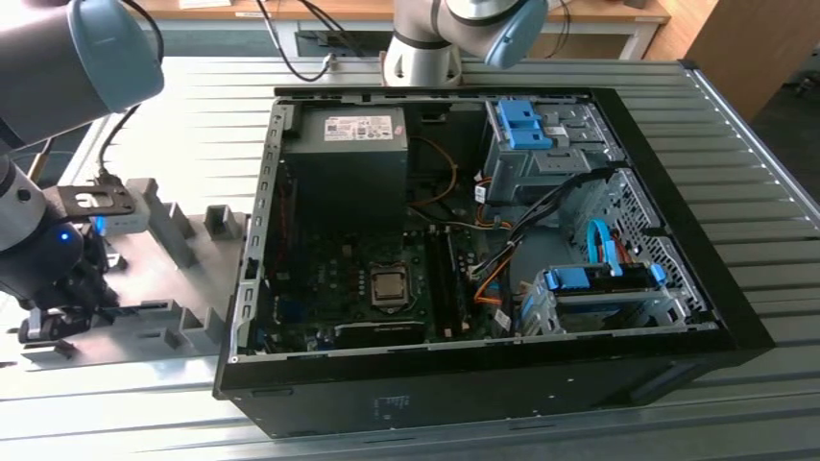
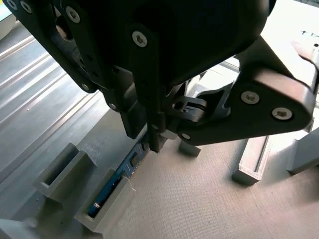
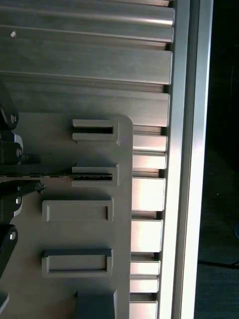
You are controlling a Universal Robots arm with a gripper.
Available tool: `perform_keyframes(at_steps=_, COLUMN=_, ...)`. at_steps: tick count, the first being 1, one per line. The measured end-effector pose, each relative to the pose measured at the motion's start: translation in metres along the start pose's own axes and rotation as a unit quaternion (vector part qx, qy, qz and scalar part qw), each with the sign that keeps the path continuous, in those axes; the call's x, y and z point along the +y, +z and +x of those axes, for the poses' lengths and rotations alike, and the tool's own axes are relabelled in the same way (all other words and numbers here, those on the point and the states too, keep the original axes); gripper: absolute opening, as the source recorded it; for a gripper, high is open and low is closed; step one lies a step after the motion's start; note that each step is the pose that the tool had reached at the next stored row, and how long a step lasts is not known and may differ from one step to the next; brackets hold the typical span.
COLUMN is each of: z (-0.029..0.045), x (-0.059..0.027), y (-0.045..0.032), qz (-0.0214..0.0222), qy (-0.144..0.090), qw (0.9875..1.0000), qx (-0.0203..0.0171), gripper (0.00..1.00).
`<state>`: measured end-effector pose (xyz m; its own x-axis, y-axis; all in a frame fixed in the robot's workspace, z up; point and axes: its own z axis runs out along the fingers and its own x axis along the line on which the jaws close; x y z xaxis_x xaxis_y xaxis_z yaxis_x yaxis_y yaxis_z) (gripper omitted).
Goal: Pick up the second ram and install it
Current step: 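Pick up the second ram and move it above second insertion slot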
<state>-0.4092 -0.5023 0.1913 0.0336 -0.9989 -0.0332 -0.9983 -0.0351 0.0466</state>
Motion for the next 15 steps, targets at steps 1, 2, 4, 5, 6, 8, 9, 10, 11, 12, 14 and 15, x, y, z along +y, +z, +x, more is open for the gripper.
perform_keyframes(at_steps=1, z=0.0, x=0.0, y=0.0001, qz=0.0, qy=0.0, qw=1.0, qx=0.0, gripper=0.22)
perform_keyframes(at_steps=2, z=0.0, x=0.0, y=0.0001, qz=0.0, qy=0.0, qw=1.0, qx=0.0, gripper=0.22)
perform_keyframes(at_steps=4, z=0.0, x=0.0, y=0.0002, qz=0.0, qy=0.0, qw=1.0, qx=0.0, gripper=0.16)
perform_keyframes(at_steps=5, z=0.0, x=0.0, y=0.0002, qz=-0.0001, qy=0.0, qw=1.0, qx=0.0, gripper=0.14)
perform_keyframes(at_steps=6, z=0.0, x=0.0, y=0.0003, qz=0.0, qy=0.0, qw=1.0, qx=0.0, gripper=0.14)
perform_keyframes(at_steps=8, z=0.0, x=0.0, y=0.0004, qz=0.0, qy=0.0, qw=1.0, qx=0.0, gripper=0.14)
perform_keyframes(at_steps=9, z=0.0, x=0.0, y=0.0005, qz=0.0, qy=0.0, qw=1.0, qx=0.0, gripper=0.14)
perform_keyframes(at_steps=10, z=0.0, x=0.0, y=0.0005, qz=0.0, qy=0.0, qw=1.0, qx=0.0, gripper=0.14)
perform_keyframes(at_steps=11, z=0.0, x=0.0, y=0.0005, qz=0.0, qy=0.0, qw=1.0, qx=0.0, gripper=0.14)
perform_keyframes(at_steps=12, z=0.0, x=0.0, y=0.0006, qz=0.0, qy=0.0, qw=1.0, qx=0.0, gripper=0.14)
perform_keyframes(at_steps=14, z=0.0, x=0.0, y=0.0007, qz=0.0, qy=0.0, qw=1.0, qx=0.0, gripper=0.14)
perform_keyframes(at_steps=15, z=0.0001, x=0.0, y=0.0008, qz=0.0, qy=0.0, qw=1.0, qx=0.0, gripper=0.14)
